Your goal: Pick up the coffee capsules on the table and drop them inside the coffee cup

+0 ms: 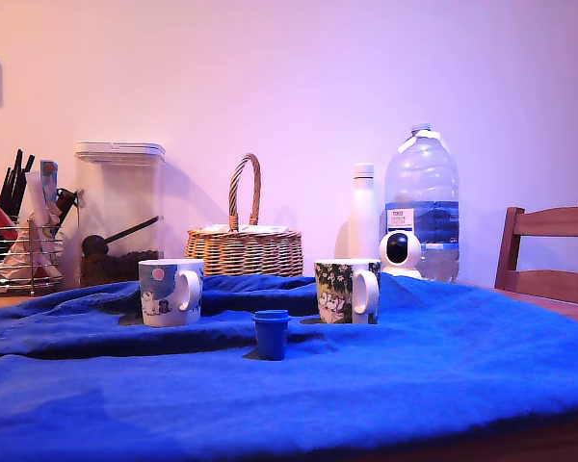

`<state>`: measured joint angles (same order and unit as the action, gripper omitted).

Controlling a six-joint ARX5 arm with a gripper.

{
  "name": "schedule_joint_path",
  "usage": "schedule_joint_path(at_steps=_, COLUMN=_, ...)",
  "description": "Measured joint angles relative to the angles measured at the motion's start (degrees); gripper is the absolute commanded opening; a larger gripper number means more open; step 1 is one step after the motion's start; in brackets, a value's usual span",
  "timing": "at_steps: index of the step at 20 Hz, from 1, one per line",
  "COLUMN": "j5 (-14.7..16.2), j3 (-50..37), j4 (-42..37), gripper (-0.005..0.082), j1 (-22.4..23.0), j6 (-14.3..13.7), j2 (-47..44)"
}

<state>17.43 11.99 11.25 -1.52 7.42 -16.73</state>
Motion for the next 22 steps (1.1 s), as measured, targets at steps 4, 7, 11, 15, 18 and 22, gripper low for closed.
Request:
schedule_joint_path(at_steps=4, j5=-1.7, j3=-0.3, j4=8.1, gripper=-0.0024, j1=0.0, j6=0.0, j2=5.6)
schedule_joint_path(at_steps=7, j5=-1.5, j3=-0.3, j4=8.0, gripper=-0.0024, j1=0.0, j6=0.0, j2=5.1)
schedule_joint_path(at_steps=11, j5=2.1, j3=-0.3, j4=5.8, gripper=-0.0024, j1=0.0, j6=1.5, j2=5.0)
schedule_joint_path(at_steps=15, j5=6.3, j3=-0.3, j4=1.5, gripper=-0.0024, j1=1.0, j6=2.8, j2=5.0)
schedule_joint_path(at_steps=18, j5=6.8, j3=-0.3, j4=1.1, gripper=-0.0024, j1=3.3, j6=3.3, j2=5.0)
schedule_joint_path(at_steps=22, j5=7.5, j3=-0.3, j4=0.6, gripper=-0.0024, j1=9.8, j6=3.4, j2=4.7)
